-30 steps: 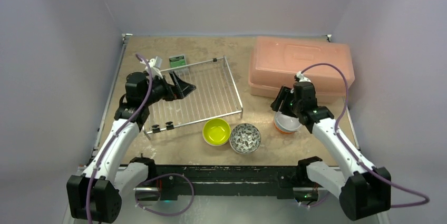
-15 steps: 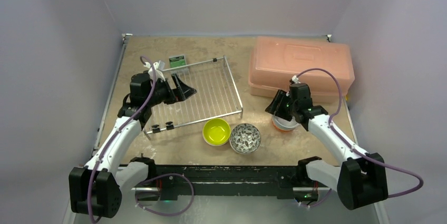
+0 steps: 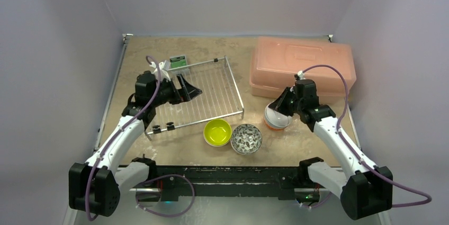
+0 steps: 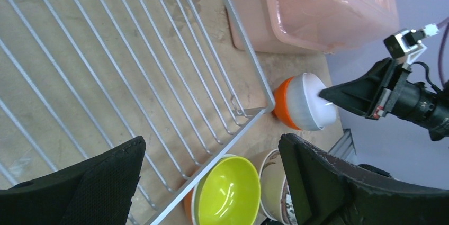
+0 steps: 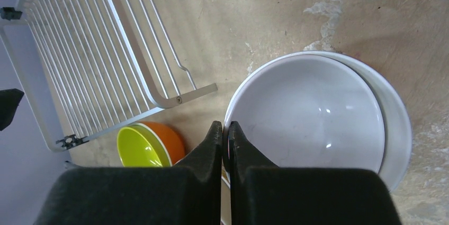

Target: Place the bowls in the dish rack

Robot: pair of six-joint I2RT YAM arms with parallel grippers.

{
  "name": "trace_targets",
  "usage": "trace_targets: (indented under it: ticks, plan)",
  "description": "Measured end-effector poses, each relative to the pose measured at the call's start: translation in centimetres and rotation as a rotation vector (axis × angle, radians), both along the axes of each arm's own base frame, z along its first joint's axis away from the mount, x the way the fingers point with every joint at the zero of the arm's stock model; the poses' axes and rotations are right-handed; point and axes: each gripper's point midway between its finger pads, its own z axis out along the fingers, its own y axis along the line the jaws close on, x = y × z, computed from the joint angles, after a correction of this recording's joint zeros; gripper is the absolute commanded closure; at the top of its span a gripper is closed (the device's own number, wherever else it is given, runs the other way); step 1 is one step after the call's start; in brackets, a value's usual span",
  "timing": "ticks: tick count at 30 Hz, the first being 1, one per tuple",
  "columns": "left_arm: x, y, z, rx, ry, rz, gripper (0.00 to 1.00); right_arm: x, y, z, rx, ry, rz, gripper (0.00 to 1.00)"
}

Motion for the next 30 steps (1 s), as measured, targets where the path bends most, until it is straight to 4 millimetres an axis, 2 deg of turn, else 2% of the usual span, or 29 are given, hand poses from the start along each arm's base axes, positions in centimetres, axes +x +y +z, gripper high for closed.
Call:
trace_targets:
  ticks: [7,11,16,21,26,30]
  plan:
    - [-1.2,-3.7,0.5,-0.029,-0.013,-0.097,0.03,0.0,-0.1,0.1,-0.002,0.0,-0.01,1.0]
    - [-1.4,-5.1,0.6,-0.051,-0.011,-0.125,0.03,0.0,-0.5,0.8,-0.005,-0.029,-0.03,1.0]
    - [-1.8,-7.1,1.2,-0.078,-0.03,-0.16,0.03,-0.3,-0.8,3.3,0.017,-0.116,-0.052,1.0]
    - [-2.4,-9.1,0.9,-0.093,-0.018,-0.197,0.02,0.0,-0.9,5.1,0.03,-0.17,-0.067,1.0]
    - [-3.5,-12.2,0.9,-0.11,-0.022,-0.261,0.02,-0.2,-0.8,6.4,0.064,-0.201,-0.079,1.0]
    - [-4.5,-15.3,0.7,-0.115,-0.032,-0.328,0.02,-0.7,-0.3,8.9,0.141,-0.27,-0.078,1.0]
